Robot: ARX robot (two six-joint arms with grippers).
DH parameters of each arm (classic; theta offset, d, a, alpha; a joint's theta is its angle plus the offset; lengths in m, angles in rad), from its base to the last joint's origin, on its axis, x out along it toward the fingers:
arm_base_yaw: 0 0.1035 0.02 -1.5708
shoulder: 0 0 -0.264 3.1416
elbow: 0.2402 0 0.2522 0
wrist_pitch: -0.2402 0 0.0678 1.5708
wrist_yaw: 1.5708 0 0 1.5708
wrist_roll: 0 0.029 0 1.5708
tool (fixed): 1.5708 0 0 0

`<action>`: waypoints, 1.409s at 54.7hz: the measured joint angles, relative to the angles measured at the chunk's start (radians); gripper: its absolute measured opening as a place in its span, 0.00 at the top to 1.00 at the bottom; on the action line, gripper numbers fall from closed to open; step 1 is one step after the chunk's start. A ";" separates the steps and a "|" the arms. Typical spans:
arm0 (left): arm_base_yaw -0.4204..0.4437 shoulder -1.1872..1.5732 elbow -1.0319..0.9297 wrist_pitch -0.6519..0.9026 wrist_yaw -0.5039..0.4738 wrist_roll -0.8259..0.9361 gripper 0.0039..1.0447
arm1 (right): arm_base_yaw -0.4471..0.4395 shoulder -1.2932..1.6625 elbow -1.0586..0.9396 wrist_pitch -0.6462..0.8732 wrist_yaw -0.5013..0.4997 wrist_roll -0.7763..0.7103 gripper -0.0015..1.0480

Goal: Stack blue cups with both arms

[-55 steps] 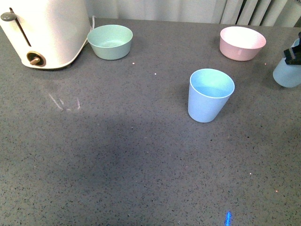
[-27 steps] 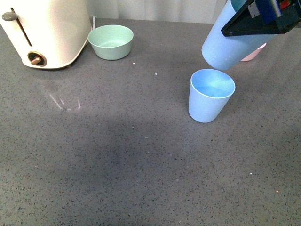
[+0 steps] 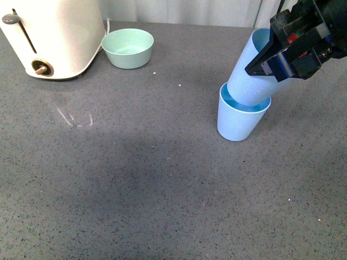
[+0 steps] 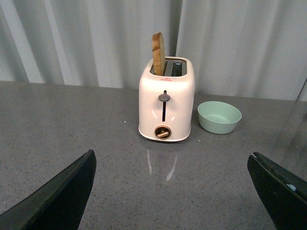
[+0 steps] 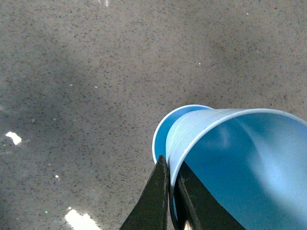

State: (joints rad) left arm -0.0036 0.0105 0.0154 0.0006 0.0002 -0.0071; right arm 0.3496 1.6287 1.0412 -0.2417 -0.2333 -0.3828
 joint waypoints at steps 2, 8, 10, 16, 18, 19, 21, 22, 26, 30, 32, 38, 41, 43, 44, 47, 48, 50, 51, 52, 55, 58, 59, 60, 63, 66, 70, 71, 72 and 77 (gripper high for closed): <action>0.000 0.000 0.000 0.000 0.000 0.000 0.08 | -0.001 0.010 0.000 0.004 -0.003 0.000 0.98; 0.000 0.000 0.000 0.000 0.000 0.000 0.08 | -0.006 0.024 0.000 0.008 -0.002 0.000 0.97; 0.000 0.000 0.000 0.000 0.000 0.000 0.08 | -0.006 0.025 0.000 0.011 -0.003 0.002 0.92; 0.000 0.000 0.000 0.000 0.000 0.000 0.08 | -0.008 0.022 0.000 0.019 -0.023 0.006 0.72; 0.000 0.000 0.000 0.000 0.000 0.000 0.08 | -0.011 0.019 0.000 0.019 -0.026 0.008 0.65; 0.000 0.000 0.000 0.000 0.000 0.000 0.08 | -0.012 0.018 0.000 0.019 -0.026 0.010 0.62; 0.000 0.000 0.000 0.000 0.000 0.000 0.08 | -0.018 0.010 0.000 0.031 -0.035 0.023 0.54; 0.000 0.000 0.000 0.000 0.000 0.000 0.08 | -0.022 0.004 0.000 0.037 -0.043 0.029 0.50; 0.000 0.000 0.000 0.000 0.000 0.000 0.08 | -0.050 -0.041 -0.005 0.072 -0.076 0.066 0.36; 0.000 0.000 0.000 0.000 0.000 0.000 0.08 | -0.097 -0.130 -0.036 0.134 -0.131 0.130 0.20; 0.000 0.000 0.000 0.000 0.000 0.000 0.08 | -0.130 -0.198 -0.072 0.177 -0.130 0.155 0.12; 0.000 0.000 0.000 0.000 0.000 0.000 0.08 | -0.238 -0.405 -0.202 0.266 -0.141 0.209 0.09; 0.000 0.000 0.000 0.000 0.000 0.000 0.08 | -0.272 -0.473 -0.248 0.278 -0.141 0.216 0.09; 0.000 0.000 0.000 0.000 0.000 0.000 0.08 | -0.304 -0.542 -0.296 0.285 -0.132 0.221 0.09; 0.000 0.000 0.000 0.000 0.000 0.000 0.08 | -0.311 -0.560 -0.307 0.285 -0.130 0.222 0.09; 0.000 0.000 0.000 0.000 0.000 0.000 0.08 | -0.336 -0.631 -0.354 0.285 -0.125 0.228 0.09; 0.000 0.000 0.000 0.000 0.000 0.000 0.08 | -0.341 -0.645 -0.362 0.285 -0.126 0.230 0.09; 0.000 0.000 0.000 0.000 0.000 0.000 0.08 | -0.347 -0.671 -0.369 0.286 -0.126 0.231 0.09; 0.000 0.000 0.000 0.000 0.000 0.000 0.08 | -0.348 -0.678 -0.369 0.287 -0.126 0.232 0.09; 0.000 0.000 0.000 0.000 0.000 0.000 0.08 | -0.343 -0.684 -0.377 0.312 -0.093 0.248 0.10; 0.000 0.000 0.000 0.000 0.000 0.000 0.08 | -0.342 -0.713 -0.481 0.534 0.131 0.310 0.23; 0.000 0.000 0.000 0.000 -0.001 0.000 0.08 | -0.350 -0.742 -0.570 0.643 0.225 0.342 0.35; 0.000 0.000 0.000 0.000 -0.001 0.000 0.08 | -0.351 -0.752 -0.590 0.658 0.232 0.345 0.38; 0.000 0.000 0.000 0.000 -0.001 0.000 0.08 | -0.351 -0.769 -0.617 0.673 0.233 0.353 0.43; 0.000 0.000 0.000 0.000 0.000 0.000 0.08 | -0.351 -0.797 -0.657 0.690 0.232 0.361 0.51; 0.000 0.000 0.000 0.000 0.000 0.000 0.08 | -0.350 -0.821 -0.693 0.702 0.232 0.365 0.60; 0.000 0.000 0.000 0.000 0.000 0.000 0.08 | -0.351 -0.849 -0.741 0.713 0.234 0.369 0.71; 0.000 0.000 0.000 0.000 0.000 0.000 0.08 | -0.350 -0.857 -0.753 0.714 0.234 0.369 0.75; 0.000 0.000 0.000 0.000 0.000 0.000 0.08 | -0.350 -0.861 -0.760 0.715 0.234 0.369 0.76; 0.000 0.000 0.000 0.000 0.000 0.000 0.08 | -0.350 -0.912 -0.815 0.721 0.232 0.369 0.95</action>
State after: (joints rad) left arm -0.0036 0.0105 0.0151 0.0002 0.0002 -0.0071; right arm -0.0002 0.7170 0.2260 0.4789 -0.0013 -0.0139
